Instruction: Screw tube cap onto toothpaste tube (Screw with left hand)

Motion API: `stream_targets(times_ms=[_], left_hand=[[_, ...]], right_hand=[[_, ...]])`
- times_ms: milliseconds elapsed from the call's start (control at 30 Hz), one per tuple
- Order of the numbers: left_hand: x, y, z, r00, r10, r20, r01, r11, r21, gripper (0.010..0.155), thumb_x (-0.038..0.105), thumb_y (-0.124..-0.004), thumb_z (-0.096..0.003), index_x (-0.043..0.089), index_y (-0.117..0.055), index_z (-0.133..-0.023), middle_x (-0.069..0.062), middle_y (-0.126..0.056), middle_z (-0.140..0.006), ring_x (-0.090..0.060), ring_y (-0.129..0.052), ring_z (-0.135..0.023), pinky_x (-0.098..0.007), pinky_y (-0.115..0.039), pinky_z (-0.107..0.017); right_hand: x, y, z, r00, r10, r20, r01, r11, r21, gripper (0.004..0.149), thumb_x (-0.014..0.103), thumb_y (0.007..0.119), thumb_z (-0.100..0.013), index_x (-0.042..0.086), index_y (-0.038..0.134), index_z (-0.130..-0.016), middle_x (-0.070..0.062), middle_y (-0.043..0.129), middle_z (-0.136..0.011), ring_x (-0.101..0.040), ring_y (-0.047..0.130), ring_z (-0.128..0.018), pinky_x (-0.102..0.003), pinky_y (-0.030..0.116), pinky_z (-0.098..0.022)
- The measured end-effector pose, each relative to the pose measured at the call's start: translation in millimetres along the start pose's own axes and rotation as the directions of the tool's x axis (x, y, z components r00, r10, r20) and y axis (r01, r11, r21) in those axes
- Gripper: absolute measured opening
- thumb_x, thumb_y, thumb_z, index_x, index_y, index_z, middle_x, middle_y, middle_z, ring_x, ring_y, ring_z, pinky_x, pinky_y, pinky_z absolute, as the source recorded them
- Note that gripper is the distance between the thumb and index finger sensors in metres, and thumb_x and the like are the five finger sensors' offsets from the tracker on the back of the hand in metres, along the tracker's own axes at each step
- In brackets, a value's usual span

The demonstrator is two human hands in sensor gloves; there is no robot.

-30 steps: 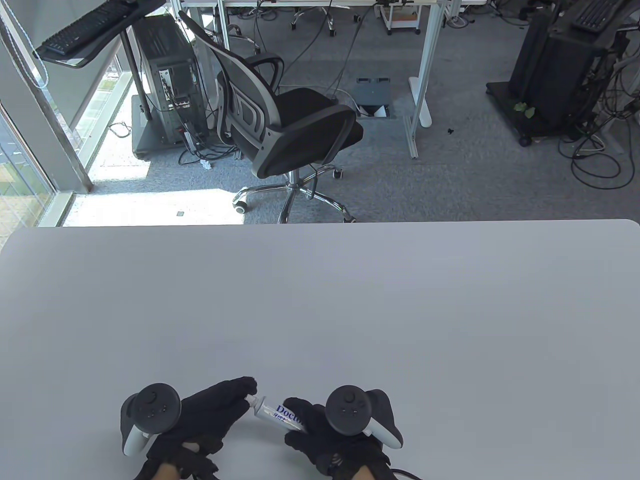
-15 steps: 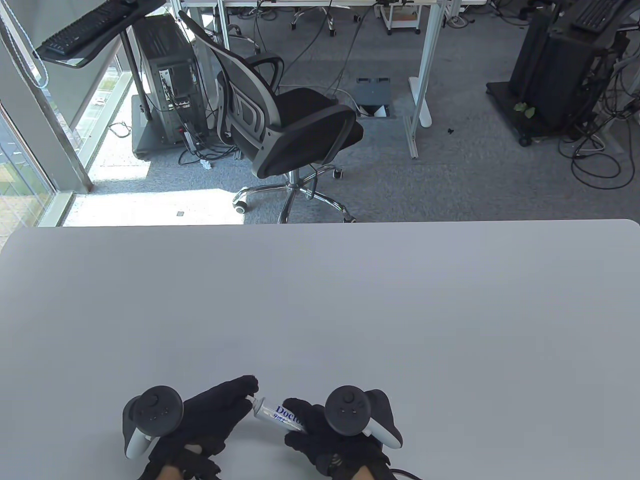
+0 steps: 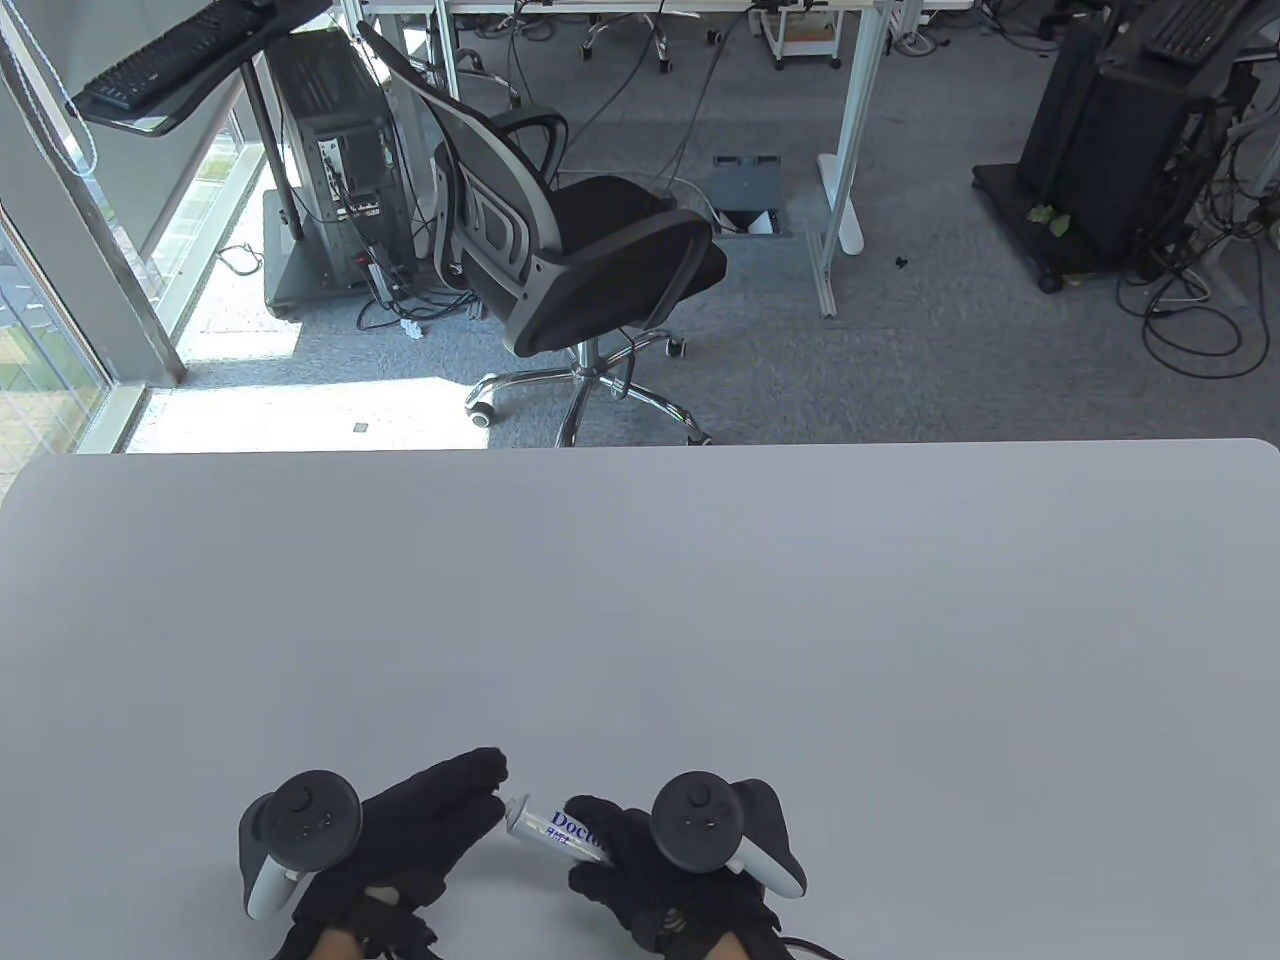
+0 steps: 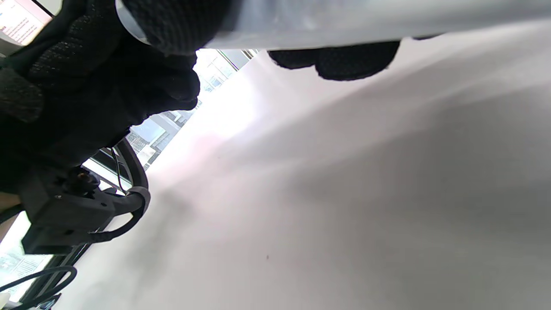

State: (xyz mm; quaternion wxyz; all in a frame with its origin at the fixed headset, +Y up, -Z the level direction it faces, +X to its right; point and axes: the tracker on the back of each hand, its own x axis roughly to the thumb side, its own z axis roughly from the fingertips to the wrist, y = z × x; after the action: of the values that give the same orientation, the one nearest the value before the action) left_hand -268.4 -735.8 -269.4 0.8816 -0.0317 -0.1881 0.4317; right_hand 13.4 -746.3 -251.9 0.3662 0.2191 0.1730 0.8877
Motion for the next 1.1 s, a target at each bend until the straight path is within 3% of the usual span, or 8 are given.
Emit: stream_targets(times_ms=[100,233,367,467,667,867,933,1100], left_hand=[[1.8,0.5,-0.9,1.0,0.015,0.022,-0.014,1.0,-0.022,0.049,0.049,-0.076,-0.0569,0.023,-0.081,-0.097,-0.005,-0.094,-0.082,-0.026,-0.097,-0.066,-0.057,-0.071,-0.063],[6.2,1.0,-1.0,0.998,-0.001,0.056,0.003,0.999,-0.045,0.048,0.038,-0.078,-0.0565,0.026,-0.076,-0.103,-0.004,-0.091,-0.09,-0.025,-0.095,-0.073,-0.057,-0.069,-0.066],[2.1,0.4,0.8,1.0,-0.024,0.011,0.024,1.0,-0.005,0.059,0.055,-0.075,-0.056,0.022,-0.074,-0.105,-0.007,-0.089,-0.091,-0.028,-0.094,-0.074,-0.058,-0.068,-0.065],[2.1,-0.1,0.2,1.0,-0.021,0.013,0.021,1.0,-0.022,0.055,0.056,-0.074,-0.0562,0.022,-0.08,-0.099,-0.006,-0.093,-0.084,-0.027,-0.096,-0.068,-0.057,-0.07,-0.064],[8.0,0.3,-0.9,0.997,-0.016,0.072,0.02,0.999,-0.05,0.048,0.037,-0.078,-0.0559,0.026,-0.076,-0.102,-0.004,-0.091,-0.089,-0.025,-0.096,-0.072,-0.057,-0.07,-0.066],[5.5,-2.5,0.2,0.994,-0.105,0.014,0.105,0.994,-0.035,0.059,0.058,-0.072,-0.0558,0.022,-0.076,-0.103,-0.007,-0.091,-0.088,-0.028,-0.094,-0.071,-0.057,-0.069,-0.064],[7.0,-2.7,-0.9,0.997,-0.07,0.029,0.071,0.997,-0.041,0.052,0.053,-0.073,-0.0563,0.022,-0.081,-0.098,-0.006,-0.094,-0.082,-0.026,-0.097,-0.065,-0.057,-0.071,-0.063],[9.3,-2.0,-2.0,0.997,-0.034,0.069,0.04,0.995,-0.089,0.051,0.039,-0.077,-0.056,0.026,-0.074,-0.105,-0.004,-0.09,-0.09,-0.025,-0.095,-0.074,-0.057,-0.069,-0.066]], right_hand=[[0.3,0.8,-0.5,1.0,0.004,-0.001,-0.004,1.0,0.007,0.054,0.03,0.076,-0.058,0.025,0.051,-0.106,-0.024,0.063,-0.099,-0.054,0.068,-0.083,-0.072,0.058,-0.059],[0.0,0.8,-0.2,1.0,0.0,-0.005,0.0,1.0,0.008,0.054,0.03,0.076,-0.058,0.025,0.051,-0.106,-0.024,0.063,-0.099,-0.054,0.068,-0.083,-0.072,0.058,-0.059],[0.1,-0.1,0.3,1.0,-0.005,-0.002,0.005,1.0,0.003,0.054,0.03,0.075,-0.058,0.025,0.051,-0.106,-0.024,0.063,-0.099,-0.054,0.068,-0.083,-0.072,0.058,-0.059],[0.2,0.6,-0.3,1.0,-0.001,-0.001,0.001,1.0,0.009,0.054,0.03,0.075,-0.058,0.025,0.051,-0.106,-0.024,0.063,-0.099,-0.054,0.068,-0.083,-0.072,0.058,-0.059],[0.3,0.7,-0.2,1.0,0.0,-0.002,0.0,1.0,0.013,0.054,0.03,0.076,-0.058,0.025,0.051,-0.106,-0.024,0.063,-0.099,-0.054,0.068,-0.083,-0.072,0.058,-0.059],[0.6,0.7,-0.3,1.0,-0.005,0.001,0.005,1.0,0.013,0.054,0.03,0.075,-0.058,0.025,0.051,-0.106,-0.024,0.063,-0.099,-0.054,0.068,-0.083,-0.072,0.058,-0.059],[0.6,1.1,-0.5,1.0,-0.008,0.0,0.008,1.0,0.015,0.054,0.03,0.076,-0.058,0.025,0.051,-0.106,-0.025,0.063,-0.099,-0.054,0.069,-0.083,-0.071,0.059,-0.059],[0.7,1.3,-0.3,1.0,-0.009,-0.001,0.009,1.0,0.017,0.054,0.03,0.075,-0.058,0.025,0.051,-0.106,-0.024,0.063,-0.099,-0.054,0.069,-0.083,-0.071,0.059,-0.059]])
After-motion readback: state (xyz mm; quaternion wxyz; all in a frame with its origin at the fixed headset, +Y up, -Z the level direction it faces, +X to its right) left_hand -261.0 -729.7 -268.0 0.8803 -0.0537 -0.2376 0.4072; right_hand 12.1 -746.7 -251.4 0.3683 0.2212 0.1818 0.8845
